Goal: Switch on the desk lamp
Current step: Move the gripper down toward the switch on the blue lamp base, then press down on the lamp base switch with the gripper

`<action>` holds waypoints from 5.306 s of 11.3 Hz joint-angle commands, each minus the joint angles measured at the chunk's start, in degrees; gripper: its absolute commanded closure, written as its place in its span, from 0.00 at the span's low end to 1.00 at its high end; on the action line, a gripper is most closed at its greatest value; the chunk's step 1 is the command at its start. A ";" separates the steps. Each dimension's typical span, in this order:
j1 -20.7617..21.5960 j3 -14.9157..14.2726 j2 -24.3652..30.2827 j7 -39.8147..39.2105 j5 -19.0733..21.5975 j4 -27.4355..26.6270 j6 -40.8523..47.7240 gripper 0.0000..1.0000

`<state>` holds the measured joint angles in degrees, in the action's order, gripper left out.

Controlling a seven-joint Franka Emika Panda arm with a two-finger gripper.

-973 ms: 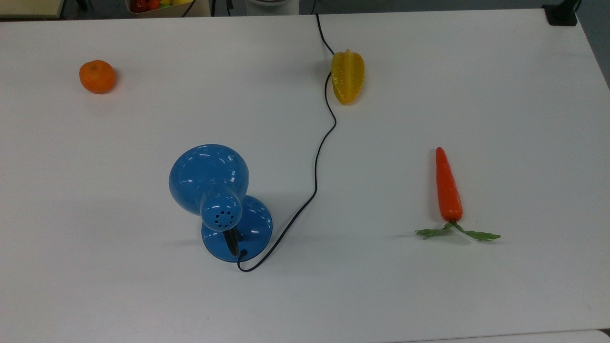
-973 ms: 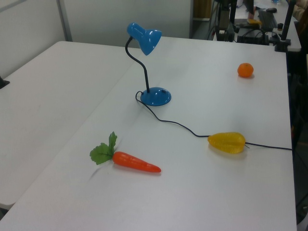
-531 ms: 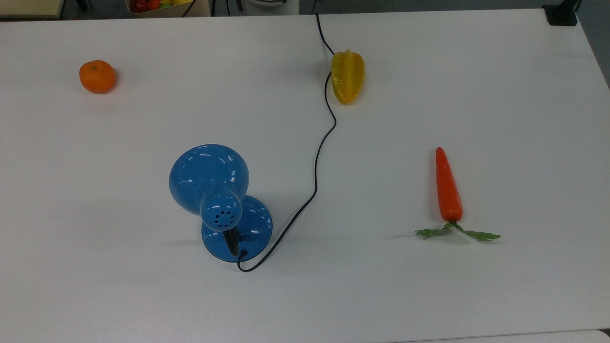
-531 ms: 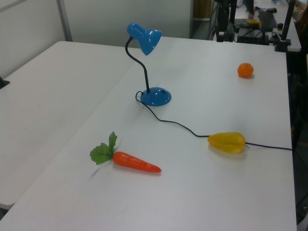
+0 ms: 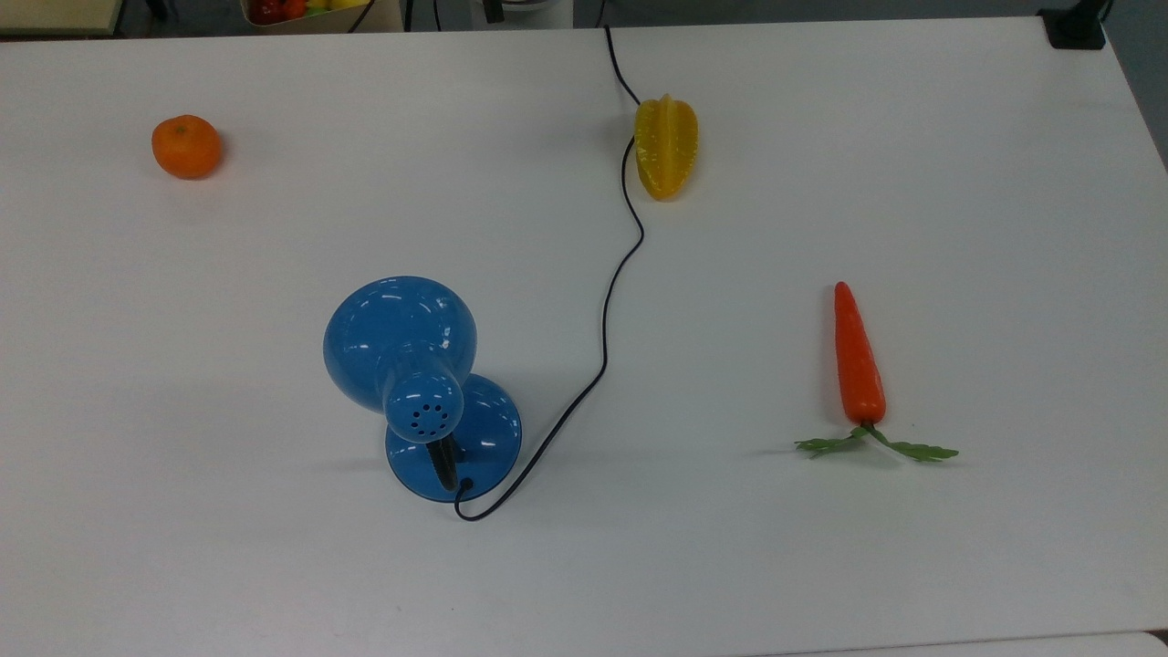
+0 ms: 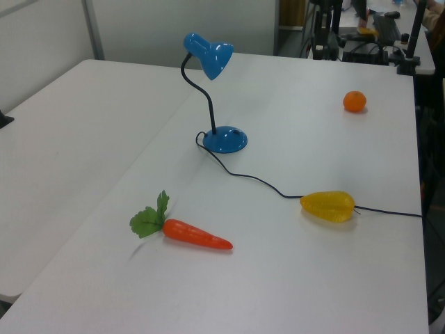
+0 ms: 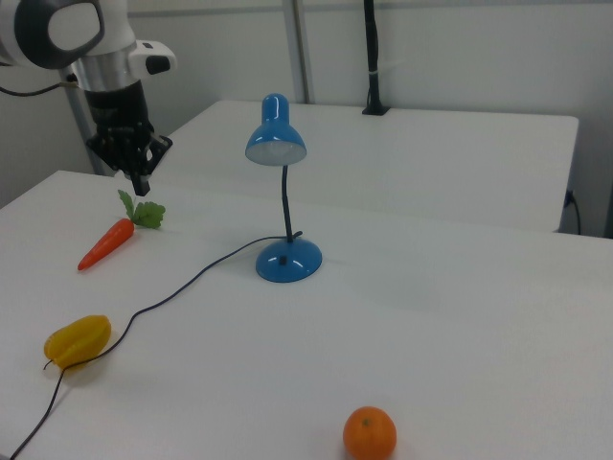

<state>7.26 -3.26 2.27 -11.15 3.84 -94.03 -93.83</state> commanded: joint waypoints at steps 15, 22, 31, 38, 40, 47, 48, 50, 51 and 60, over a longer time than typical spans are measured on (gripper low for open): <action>-0.50 -2.37 -17.29 -0.89 -4.81 -6.87 -31.12 1.00; -0.67 -2.45 -26.52 -0.37 -4.90 -6.52 -51.34 1.00; -1.29 -2.36 -32.94 6.05 -4.20 -6.95 -73.25 1.00; -1.81 -2.36 -33.12 5.96 -4.81 -8.27 -73.25 1.00; -1.81 -2.36 -33.30 5.96 -4.90 -8.19 -73.25 1.00; -1.73 -2.36 -31.89 5.70 -5.07 -10.47 -72.99 1.00; -1.73 -2.36 -31.98 5.70 -5.07 -10.47 -72.99 1.00; -1.73 -2.36 -32.33 5.61 -5.07 -10.30 -73.07 1.00; -1.73 -2.36 -32.42 5.61 -5.07 -10.30 -73.08 1.00; -1.55 -2.28 -33.47 5.44 -6.30 -10.12 -73.25 1.00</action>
<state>5.21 -5.17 -31.11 -6.25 -1.26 -101.52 -165.55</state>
